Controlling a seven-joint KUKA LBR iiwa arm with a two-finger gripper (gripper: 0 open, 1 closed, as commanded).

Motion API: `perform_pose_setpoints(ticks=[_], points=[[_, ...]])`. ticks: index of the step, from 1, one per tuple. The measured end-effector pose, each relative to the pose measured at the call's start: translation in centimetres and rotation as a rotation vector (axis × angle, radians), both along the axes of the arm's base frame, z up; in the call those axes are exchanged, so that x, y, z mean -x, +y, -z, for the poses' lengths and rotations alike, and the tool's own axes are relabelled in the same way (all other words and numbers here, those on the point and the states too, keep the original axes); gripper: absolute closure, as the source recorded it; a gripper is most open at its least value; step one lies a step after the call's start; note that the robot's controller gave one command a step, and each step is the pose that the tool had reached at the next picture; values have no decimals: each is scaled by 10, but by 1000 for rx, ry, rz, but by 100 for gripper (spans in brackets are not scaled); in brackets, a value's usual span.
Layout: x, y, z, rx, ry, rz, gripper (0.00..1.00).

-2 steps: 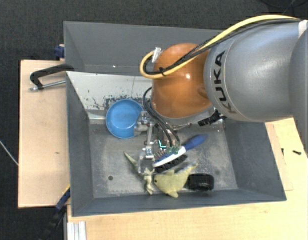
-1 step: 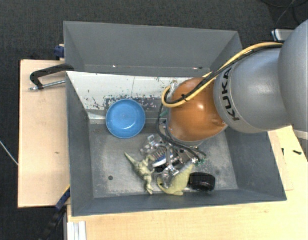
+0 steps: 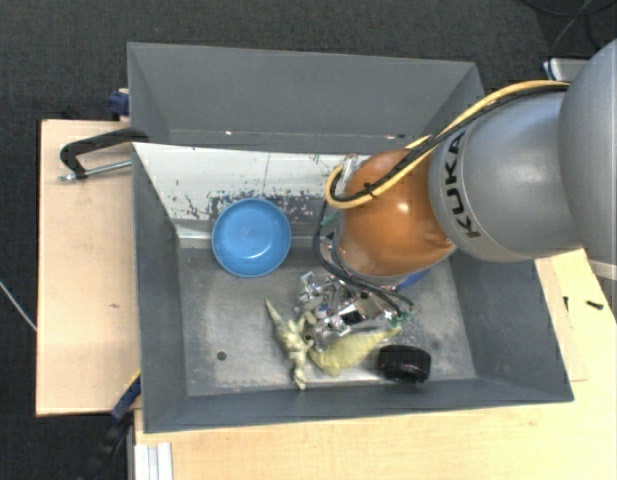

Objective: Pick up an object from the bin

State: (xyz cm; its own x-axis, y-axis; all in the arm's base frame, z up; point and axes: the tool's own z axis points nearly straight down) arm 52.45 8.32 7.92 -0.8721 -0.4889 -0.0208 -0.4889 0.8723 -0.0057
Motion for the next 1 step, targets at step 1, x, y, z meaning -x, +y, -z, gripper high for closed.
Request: perform_pose_setpoints(ticks=[1], points=[[4,1,4,0,9,-3,0]])
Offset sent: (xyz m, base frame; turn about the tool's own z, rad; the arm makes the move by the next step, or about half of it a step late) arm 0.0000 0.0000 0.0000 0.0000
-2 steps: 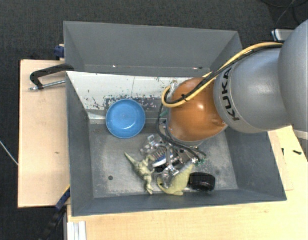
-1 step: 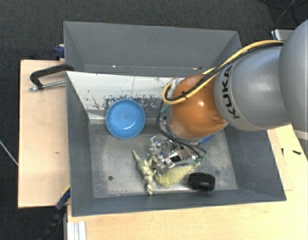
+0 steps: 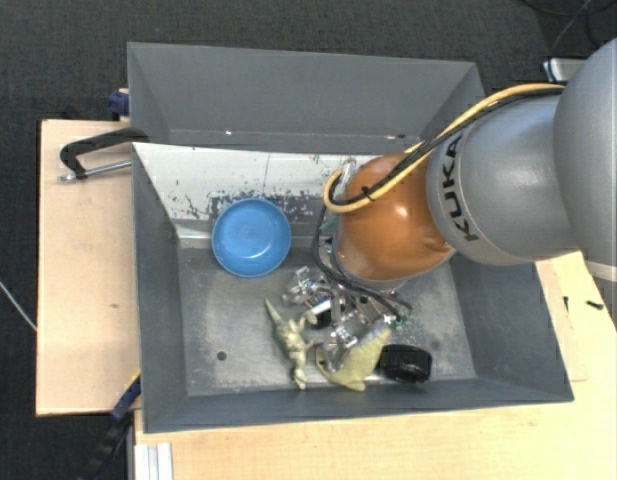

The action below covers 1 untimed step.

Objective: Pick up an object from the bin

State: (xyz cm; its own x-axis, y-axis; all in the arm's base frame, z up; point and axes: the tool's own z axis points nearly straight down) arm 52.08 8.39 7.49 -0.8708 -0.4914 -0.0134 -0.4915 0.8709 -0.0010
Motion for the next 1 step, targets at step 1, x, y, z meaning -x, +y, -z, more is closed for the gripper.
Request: perform_pose_setpoints(ticks=[1], points=[[-2,-1,-3,1,-4,2,100]])
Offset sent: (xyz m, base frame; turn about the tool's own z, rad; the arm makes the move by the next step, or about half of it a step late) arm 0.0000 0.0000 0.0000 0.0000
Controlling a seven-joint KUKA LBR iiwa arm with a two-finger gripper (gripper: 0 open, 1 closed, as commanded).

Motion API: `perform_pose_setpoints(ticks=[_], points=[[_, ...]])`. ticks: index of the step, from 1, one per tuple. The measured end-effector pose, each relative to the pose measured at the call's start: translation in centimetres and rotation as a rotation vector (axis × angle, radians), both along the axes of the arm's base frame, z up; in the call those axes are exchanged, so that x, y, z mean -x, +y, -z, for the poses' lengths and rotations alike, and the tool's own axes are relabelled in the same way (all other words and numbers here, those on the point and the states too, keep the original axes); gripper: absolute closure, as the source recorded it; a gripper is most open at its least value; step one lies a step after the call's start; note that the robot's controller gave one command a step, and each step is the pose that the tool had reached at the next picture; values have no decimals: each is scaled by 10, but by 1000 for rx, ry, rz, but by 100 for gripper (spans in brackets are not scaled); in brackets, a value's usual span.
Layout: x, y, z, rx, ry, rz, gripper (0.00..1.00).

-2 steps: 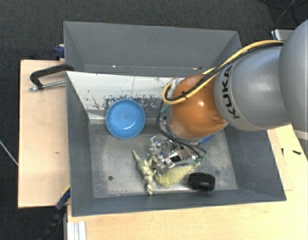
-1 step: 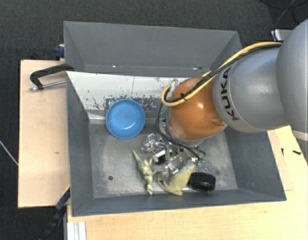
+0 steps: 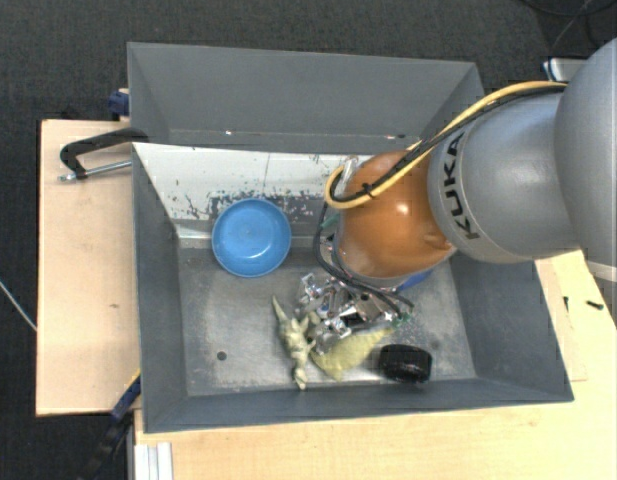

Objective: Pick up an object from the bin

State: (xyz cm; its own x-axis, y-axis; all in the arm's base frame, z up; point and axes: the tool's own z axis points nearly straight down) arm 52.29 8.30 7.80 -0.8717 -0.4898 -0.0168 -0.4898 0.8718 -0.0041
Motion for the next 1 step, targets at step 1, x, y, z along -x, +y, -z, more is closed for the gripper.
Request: perform_pose_setpoints(ticks=[1], points=[[-16,12,-138,0,2,57,100]])
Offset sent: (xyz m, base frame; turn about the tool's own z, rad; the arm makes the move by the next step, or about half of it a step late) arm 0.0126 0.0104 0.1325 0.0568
